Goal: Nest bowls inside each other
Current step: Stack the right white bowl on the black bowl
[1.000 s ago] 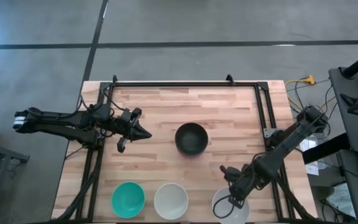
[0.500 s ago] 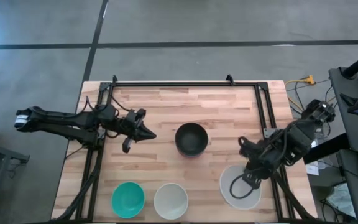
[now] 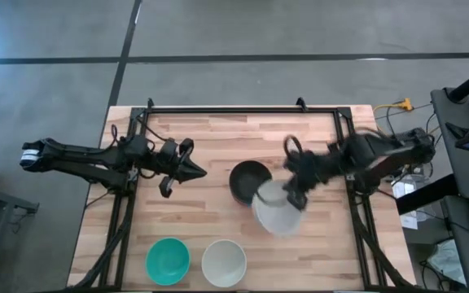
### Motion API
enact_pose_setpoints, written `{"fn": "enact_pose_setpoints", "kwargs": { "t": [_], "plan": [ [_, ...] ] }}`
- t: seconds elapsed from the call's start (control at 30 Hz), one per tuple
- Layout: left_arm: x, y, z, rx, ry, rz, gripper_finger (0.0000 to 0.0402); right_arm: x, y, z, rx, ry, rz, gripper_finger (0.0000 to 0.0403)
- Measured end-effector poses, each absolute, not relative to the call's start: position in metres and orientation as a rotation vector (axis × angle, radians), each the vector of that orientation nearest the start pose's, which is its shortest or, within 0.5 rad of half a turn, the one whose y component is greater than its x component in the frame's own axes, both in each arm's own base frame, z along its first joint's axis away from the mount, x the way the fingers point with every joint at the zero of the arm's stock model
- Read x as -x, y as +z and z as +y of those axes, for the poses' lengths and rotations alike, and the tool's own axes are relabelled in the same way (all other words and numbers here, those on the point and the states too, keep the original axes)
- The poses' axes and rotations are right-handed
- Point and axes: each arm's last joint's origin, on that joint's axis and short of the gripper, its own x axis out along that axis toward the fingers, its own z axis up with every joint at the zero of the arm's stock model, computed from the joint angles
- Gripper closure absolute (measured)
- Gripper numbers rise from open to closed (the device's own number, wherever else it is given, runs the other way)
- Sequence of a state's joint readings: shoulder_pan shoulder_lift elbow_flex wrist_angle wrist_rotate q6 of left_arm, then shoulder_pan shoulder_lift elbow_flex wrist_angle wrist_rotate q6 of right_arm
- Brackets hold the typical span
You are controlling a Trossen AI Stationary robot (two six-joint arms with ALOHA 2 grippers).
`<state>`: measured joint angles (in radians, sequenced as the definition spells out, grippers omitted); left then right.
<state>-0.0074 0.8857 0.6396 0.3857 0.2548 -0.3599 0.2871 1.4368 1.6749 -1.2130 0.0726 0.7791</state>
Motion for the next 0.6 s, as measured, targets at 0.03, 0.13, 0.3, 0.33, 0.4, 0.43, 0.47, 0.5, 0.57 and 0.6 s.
{"fn": "enact_pose_setpoints", "kwargs": {
  "t": [0.03, 0.13, 0.3, 0.33, 0.4, 0.43, 0.47, 0.5, 0.57, 0.6],
  "plan": [
    [-0.199, 0.321, -0.009, 0.339, -0.285, -0.096, 0.0402, -0.257, 0.401, 0.061, -0.534, -0.178, 0.976, 0.0394],
    [-0.197, 0.329, -0.009, 0.332, -0.287, -0.127, 0.0402, -0.267, 0.400, 0.025, -0.529, -0.168, 0.963, 0.0394],
    [-0.192, 0.336, -0.009, 0.329, -0.291, -0.151, 0.0402, -0.279, 0.395, -0.023, -0.574, -0.119, 0.977, 0.0394],
    [-0.192, 0.336, -0.008, 0.329, -0.289, -0.156, 0.0402, -0.282, 0.394, -0.031, -0.582, -0.107, 0.979, 0.0394],
    [-0.189, 0.338, -0.008, 0.331, -0.276, -0.167, 0.0402, -0.289, 0.392, -0.040, -0.579, -0.085, 0.978, 0.0394],
    [-0.188, 0.338, -0.008, 0.331, -0.270, -0.172, 0.0402, -0.293, 0.392, -0.044, -0.571, -0.076, 0.978, 0.0394],
    [-0.187, 0.339, -0.008, 0.331, -0.269, -0.176, 0.0402, -0.298, 0.391, -0.046, -0.560, -0.068, 0.979, 0.0394],
    [-0.187, 0.339, -0.008, 0.331, -0.269, -0.179, 0.0402, -0.302, 0.391, -0.048, -0.545, -0.062, 0.977, 0.0394],
    [-0.186, 0.340, -0.008, 0.331, -0.266, -0.182, 0.0402, -0.311, 0.390, -0.050, -0.516, -0.045, 0.980, 0.0394],
    [-0.186, 0.340, -0.007, 0.332, -0.261, -0.184, 0.0402, -0.316, 0.390, -0.051, -0.501, -0.035, 0.980, 0.0394]
  ]
}}
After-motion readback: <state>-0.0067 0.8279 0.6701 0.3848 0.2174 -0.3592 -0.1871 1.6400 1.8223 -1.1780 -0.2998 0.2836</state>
